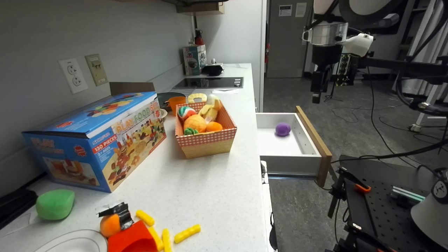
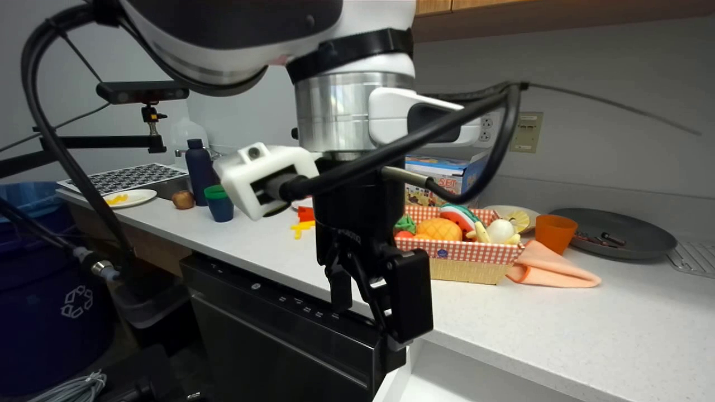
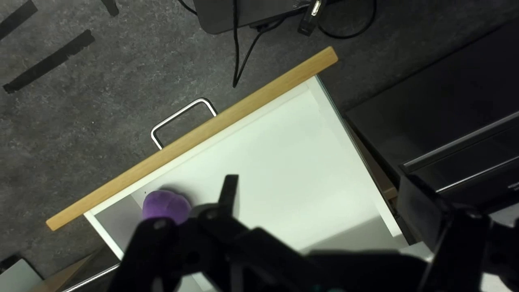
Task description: Close the drawer
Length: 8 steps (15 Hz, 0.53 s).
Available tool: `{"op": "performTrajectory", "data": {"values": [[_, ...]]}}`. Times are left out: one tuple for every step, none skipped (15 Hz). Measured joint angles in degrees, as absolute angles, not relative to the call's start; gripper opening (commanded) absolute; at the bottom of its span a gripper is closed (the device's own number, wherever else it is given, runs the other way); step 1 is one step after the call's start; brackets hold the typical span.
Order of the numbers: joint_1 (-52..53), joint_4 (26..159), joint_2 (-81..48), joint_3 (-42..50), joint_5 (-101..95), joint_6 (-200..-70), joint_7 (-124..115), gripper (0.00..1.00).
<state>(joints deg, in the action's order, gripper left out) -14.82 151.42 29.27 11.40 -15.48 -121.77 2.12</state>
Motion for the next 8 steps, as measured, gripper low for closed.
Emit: {"op": "performTrajectory", "data": {"values": [[-15.13,151.49,28.45,11.41,-16.19,-122.27,2.00,1.00],[-15.53,151.64,27.43,11.41,-16.97,-123.19,1.79,1.00],[-15.95,151.82,26.24,11.42,-17.86,-124.36,1.51,1.00],[-16.34,151.94,24.96,11.47,-18.76,-125.55,1.27,1.00],[-16.72,151.99,23.61,11.52,-19.63,-126.79,1.05,1.00],[-17.12,152.00,22.21,11.54,-20.63,-128.05,0.82,1.00],[-17.56,151.99,20.78,11.54,-21.79,-129.23,0.52,1.00],[-17.97,151.95,19.37,11.57,-23.09,-130.07,0.11,1.00]]}}
